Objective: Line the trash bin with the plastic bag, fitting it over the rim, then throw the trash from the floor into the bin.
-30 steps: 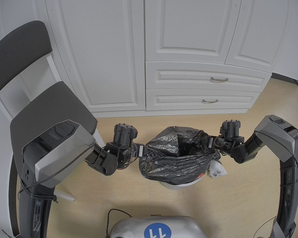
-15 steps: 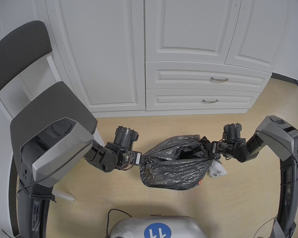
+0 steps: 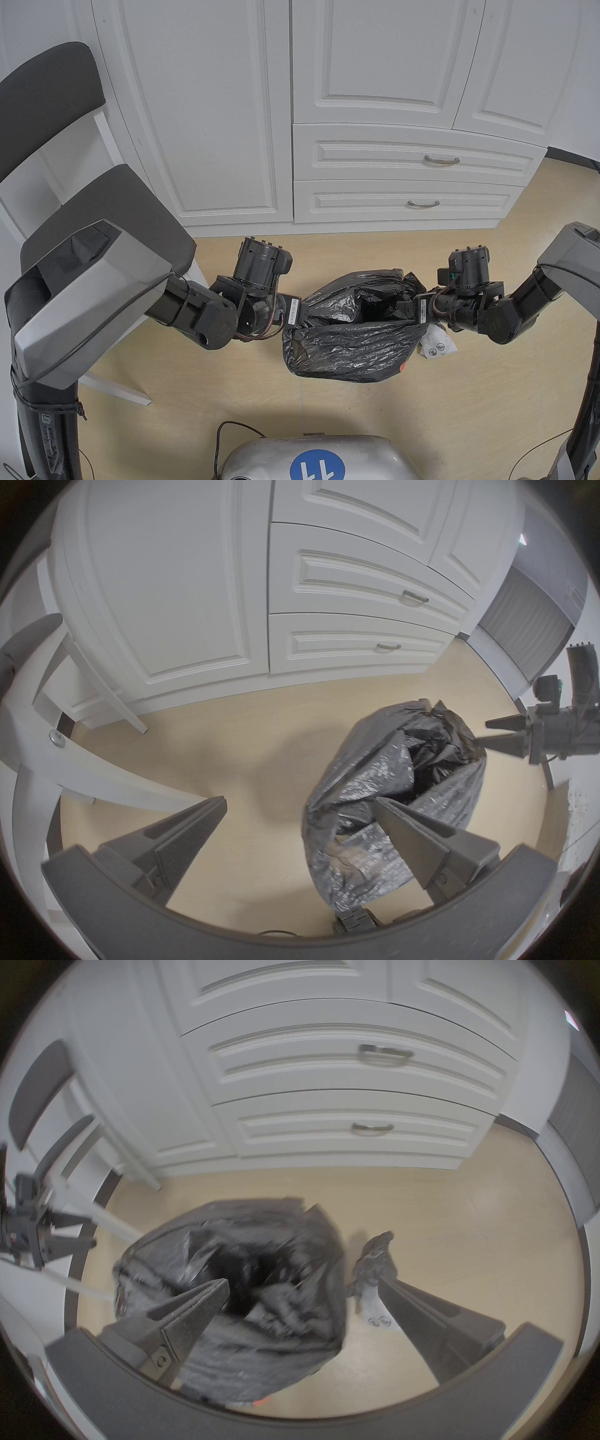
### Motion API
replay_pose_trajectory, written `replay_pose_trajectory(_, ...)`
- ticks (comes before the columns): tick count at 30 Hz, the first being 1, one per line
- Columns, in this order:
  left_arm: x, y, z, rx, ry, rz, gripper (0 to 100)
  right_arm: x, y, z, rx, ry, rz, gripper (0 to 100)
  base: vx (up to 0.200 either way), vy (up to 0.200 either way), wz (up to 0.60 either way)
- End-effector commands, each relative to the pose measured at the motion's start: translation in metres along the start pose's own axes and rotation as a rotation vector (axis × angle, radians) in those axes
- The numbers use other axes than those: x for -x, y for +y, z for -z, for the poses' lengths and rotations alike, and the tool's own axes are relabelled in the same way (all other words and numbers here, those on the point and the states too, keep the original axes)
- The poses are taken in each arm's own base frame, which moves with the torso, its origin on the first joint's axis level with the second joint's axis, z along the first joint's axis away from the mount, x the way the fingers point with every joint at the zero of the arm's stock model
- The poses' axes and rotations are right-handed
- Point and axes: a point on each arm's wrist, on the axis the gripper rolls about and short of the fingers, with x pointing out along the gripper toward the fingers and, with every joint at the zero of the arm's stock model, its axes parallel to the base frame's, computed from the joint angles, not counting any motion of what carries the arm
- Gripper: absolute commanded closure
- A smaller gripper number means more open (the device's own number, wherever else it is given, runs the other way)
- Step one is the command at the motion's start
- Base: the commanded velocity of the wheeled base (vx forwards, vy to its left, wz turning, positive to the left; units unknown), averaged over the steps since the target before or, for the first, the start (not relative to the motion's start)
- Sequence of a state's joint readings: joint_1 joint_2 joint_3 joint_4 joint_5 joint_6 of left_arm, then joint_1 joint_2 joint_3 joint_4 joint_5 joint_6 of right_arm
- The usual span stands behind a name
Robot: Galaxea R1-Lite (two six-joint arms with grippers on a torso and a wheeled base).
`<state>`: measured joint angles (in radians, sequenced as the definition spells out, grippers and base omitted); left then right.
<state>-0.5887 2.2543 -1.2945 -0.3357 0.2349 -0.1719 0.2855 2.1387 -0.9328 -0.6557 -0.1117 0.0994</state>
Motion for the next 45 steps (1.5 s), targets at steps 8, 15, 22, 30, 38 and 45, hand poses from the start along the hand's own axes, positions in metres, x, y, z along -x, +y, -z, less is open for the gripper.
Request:
replay_pose_trajectory(8,0.018,-0.03,0.018,-0.061,0.034,0.033,0,0.0,0.009,0.054,0.28,0.175,-0.021,0,0.0,0.0,0.0)
replay_pose_trajectory(15,0.019,-0.048,0.037,-0.102,0.076,0.065,0,0.028,0.003,0.066,0.427,0.223,-0.052,0,0.0,0.0,0.0)
replay_pose_trajectory(22,0.008,-0.062,0.053,-0.122,0.088,0.085,0,0.031,0.001,0.08,0.478,0.269,-0.086,0,0.0,0.0,0.0)
replay_pose_trajectory(30,-0.007,-0.072,0.065,-0.143,0.092,0.069,0,0.018,0.005,0.098,0.492,0.333,-0.105,0,0.0,0.0,0.0)
replay_pose_trajectory(38,-0.008,-0.066,0.07,-0.153,0.131,0.047,0,0.03,0.001,0.083,0.469,0.197,-0.083,0,0.0,0.0,0.0)
replay_pose_trajectory(45,0.0,-0.063,0.084,-0.179,0.183,0.044,0,0.055,-0.026,0.036,0.371,0.019,-0.078,0,0.0,0.0,0.0)
